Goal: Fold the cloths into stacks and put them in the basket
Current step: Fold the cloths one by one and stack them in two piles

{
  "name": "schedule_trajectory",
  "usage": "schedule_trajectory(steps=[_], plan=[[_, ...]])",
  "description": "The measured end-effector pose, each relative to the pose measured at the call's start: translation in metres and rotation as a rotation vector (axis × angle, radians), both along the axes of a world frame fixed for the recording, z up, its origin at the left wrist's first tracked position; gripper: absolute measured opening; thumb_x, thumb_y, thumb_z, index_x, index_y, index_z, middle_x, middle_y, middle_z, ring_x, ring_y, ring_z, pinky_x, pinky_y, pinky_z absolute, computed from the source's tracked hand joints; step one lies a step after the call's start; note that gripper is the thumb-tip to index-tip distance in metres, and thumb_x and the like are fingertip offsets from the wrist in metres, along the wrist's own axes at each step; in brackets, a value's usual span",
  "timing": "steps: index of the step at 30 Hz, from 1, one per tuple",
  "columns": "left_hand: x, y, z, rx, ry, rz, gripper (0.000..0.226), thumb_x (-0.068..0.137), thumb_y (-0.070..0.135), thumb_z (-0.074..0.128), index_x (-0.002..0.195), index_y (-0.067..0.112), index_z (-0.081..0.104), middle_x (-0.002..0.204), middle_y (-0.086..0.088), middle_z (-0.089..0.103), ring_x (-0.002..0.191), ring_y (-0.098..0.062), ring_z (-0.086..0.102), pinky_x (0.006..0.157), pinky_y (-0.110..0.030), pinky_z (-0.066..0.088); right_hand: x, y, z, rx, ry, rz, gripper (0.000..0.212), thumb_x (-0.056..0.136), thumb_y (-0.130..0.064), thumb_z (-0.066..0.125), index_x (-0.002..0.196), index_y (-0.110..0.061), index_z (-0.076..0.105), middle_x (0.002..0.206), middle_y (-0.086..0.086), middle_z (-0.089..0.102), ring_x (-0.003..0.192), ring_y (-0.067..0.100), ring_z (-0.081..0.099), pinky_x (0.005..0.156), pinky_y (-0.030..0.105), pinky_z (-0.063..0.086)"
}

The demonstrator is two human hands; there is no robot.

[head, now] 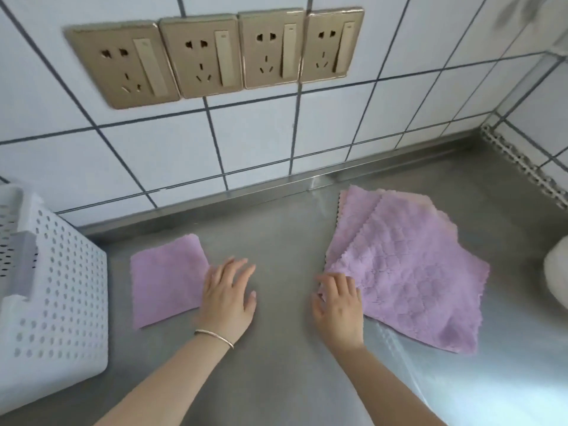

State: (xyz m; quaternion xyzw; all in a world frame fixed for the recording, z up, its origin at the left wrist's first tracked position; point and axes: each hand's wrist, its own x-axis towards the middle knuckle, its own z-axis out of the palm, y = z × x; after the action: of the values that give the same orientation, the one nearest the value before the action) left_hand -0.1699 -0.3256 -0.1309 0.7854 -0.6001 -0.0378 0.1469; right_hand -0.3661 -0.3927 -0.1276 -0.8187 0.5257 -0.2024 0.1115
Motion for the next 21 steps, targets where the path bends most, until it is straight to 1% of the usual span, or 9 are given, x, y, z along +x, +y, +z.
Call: schedule_trajectory(steps=[3, 4, 7, 9, 11, 13, 15, 18, 21], plan=[[-0.061, -0.032, 0.007, 0.037, 0.161, -0.141, 0.035, 0.072, 0.037, 0.043, 0.096, 0.024, 0.065, 0.093, 0.001, 0.067, 0.090, -0.025, 0.062, 0.079, -0.029, 0.049, -0.053, -0.015, 0.006, 0.055, 0.055, -0.115, 0.029, 0.068, -0.020, 0.042, 0.089, -0.017, 0.063, 0.088, 0.001, 0.061, 0.079, 0.027, 0.055, 0.061, 0.034, 0.045], [-0.071, -0.040, 0.007, 0.083, 0.186, -0.150, 0.036, 0.074, 0.039, 0.044, 0.097, 0.022, 0.067, 0.093, 0.000, 0.067, 0.089, -0.026, 0.062, 0.078, -0.029, 0.052, -0.057, -0.021, 0.008, 0.046, 0.063, -0.111, 0.029, 0.067, -0.017, 0.043, 0.089, -0.016, 0.063, 0.088, 0.002, 0.061, 0.078, 0.028, 0.057, 0.060, 0.034, 0.046], [-0.115, -0.076, 0.011, 0.227, 0.340, -0.068, 0.039, 0.083, 0.040, 0.056, 0.117, 0.022, 0.060, 0.115, -0.003, 0.060, 0.112, -0.027, 0.049, 0.092, -0.032, 0.043, -0.077, -0.041, 0.013, 0.022, 0.074, -0.066, 0.032, 0.064, -0.008, 0.047, 0.089, -0.018, 0.064, 0.088, 0.001, 0.063, 0.078, 0.026, 0.057, 0.059, 0.034, 0.049], [-0.133, -0.094, 0.009, 0.282, 0.440, 0.029, 0.040, 0.082, 0.042, 0.060, 0.117, 0.023, 0.060, 0.119, -0.004, 0.057, 0.115, -0.027, 0.045, 0.093, -0.032, 0.040, -0.079, -0.053, 0.020, 0.037, 0.076, -0.010, 0.041, 0.063, -0.009, 0.036, 0.093, -0.021, 0.061, 0.091, -0.002, 0.064, 0.082, 0.021, 0.054, 0.059, 0.032, 0.051], [-0.142, -0.104, 0.007, 0.279, 0.489, 0.117, 0.037, 0.079, 0.042, 0.063, 0.108, 0.019, 0.064, 0.114, -0.006, 0.059, 0.112, -0.028, 0.047, 0.090, -0.032, 0.042, -0.078, -0.064, 0.021, 0.041, 0.096, 0.102, 0.050, 0.059, -0.011, 0.028, 0.101, -0.025, 0.053, 0.097, -0.006, 0.066, 0.090, 0.017, 0.051, 0.067, 0.028, 0.051], [-0.152, -0.113, 0.005, 0.205, 0.528, 0.198, 0.028, 0.076, 0.038, 0.066, 0.093, 0.016, 0.066, 0.106, -0.006, 0.062, 0.107, -0.028, 0.051, 0.086, -0.032, 0.046, -0.081, -0.075, 0.023, 0.033, 0.143, 0.228, 0.058, 0.056, -0.009, 0.027, 0.107, -0.025, 0.050, 0.101, -0.009, 0.066, 0.101, 0.014, 0.050, 0.083, 0.025, 0.046], [-0.159, -0.116, 0.012, 0.104, 0.524, 0.188, 0.019, 0.077, 0.034, 0.064, 0.083, 0.016, 0.064, 0.096, -0.004, 0.064, 0.099, -0.025, 0.054, 0.077, -0.030, 0.045, -0.083, -0.089, 0.023, -0.032, 0.212, 0.346, 0.058, 0.052, -0.004, 0.043, 0.105, -0.023, 0.056, 0.097, -0.009, 0.067, 0.105, 0.017, 0.059, 0.097, 0.027, 0.039], [-0.166, -0.111, 0.033, 0.018, 0.526, -0.016, 0.012, 0.082, 0.025, 0.060, 0.084, 0.014, 0.059, 0.085, -0.004, 0.065, 0.081, -0.023, 0.059, 0.064, -0.027, 0.037, -0.088, -0.117, 0.037, -0.153, 0.392, 0.515, 0.044, 0.037, -0.016, 0.076, 0.078, -0.027, 0.064, 0.069, -0.014, 0.066, 0.083, 0.016, 0.066, 0.102, 0.038, 0.041], [-0.160, -0.100, 0.059, -0.029, 0.468, -0.131, 0.005, 0.083, 0.016, 0.058, 0.087, 0.013, 0.056, 0.078, -0.005, 0.062, 0.075, -0.028, 0.056, 0.061, -0.029, 0.032, -0.101, -0.148, 0.072, -0.223, 0.585, 0.594, 0.026, 0.041, -0.036, 0.081, 0.056, -0.028, 0.061, 0.053, -0.014, 0.060, 0.070, 0.016, 0.061, 0.104, 0.040, 0.033]])
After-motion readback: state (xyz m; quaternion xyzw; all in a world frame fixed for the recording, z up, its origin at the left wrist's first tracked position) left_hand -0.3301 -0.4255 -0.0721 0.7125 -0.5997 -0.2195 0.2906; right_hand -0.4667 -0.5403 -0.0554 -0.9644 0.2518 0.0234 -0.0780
